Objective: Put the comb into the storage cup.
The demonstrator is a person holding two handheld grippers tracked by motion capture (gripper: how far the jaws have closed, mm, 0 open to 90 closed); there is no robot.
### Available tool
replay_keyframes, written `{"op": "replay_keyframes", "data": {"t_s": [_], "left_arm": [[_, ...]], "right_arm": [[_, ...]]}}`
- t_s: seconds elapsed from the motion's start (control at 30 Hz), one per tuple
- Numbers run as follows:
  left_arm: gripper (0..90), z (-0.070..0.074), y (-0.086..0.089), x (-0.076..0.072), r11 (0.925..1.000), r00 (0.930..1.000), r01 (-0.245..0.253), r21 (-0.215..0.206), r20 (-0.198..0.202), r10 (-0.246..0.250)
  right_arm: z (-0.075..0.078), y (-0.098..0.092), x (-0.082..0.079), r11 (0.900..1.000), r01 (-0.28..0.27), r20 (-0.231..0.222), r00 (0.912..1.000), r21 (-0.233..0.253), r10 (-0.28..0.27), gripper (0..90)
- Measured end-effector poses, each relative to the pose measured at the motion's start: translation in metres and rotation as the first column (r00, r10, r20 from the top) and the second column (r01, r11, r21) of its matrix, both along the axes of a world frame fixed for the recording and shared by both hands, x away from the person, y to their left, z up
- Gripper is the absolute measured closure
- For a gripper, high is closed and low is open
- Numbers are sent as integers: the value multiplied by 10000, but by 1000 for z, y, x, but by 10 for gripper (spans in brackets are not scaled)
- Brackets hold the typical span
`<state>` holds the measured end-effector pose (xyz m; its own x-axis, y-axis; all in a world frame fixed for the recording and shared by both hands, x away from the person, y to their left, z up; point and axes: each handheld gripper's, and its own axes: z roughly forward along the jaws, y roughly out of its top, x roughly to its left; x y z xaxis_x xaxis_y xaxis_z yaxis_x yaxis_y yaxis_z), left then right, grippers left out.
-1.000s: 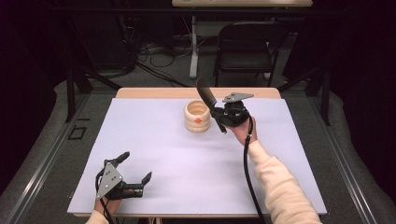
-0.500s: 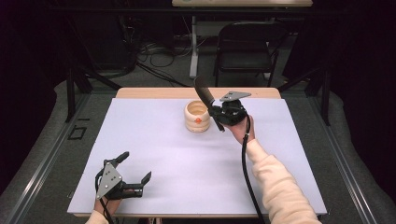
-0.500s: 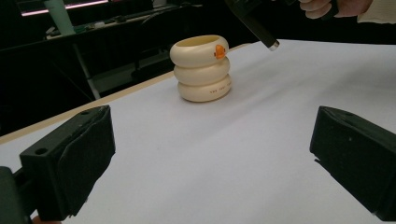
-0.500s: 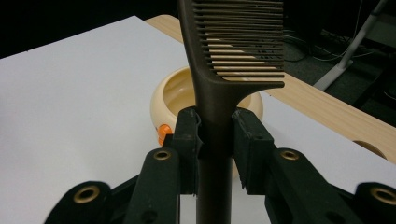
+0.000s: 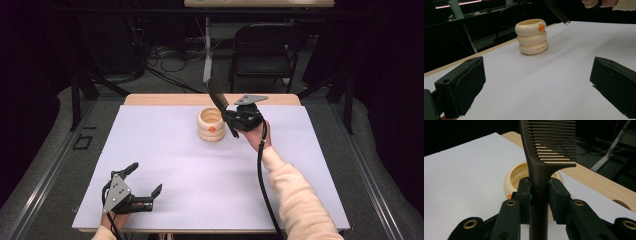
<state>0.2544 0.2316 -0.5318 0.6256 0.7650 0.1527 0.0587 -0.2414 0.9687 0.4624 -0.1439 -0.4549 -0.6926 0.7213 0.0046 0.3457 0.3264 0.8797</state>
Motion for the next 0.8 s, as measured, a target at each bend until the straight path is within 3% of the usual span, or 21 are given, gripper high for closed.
{"op": "replay_keyframes", "data": {"t_s": [0.8], "left_arm": [[1, 0, 0, 0, 10000, 10000, -5, -46, 45, 5]], "right_arm": [[12, 8, 5, 10000, -50, 225, 9997, 49, 49, 724]]}}
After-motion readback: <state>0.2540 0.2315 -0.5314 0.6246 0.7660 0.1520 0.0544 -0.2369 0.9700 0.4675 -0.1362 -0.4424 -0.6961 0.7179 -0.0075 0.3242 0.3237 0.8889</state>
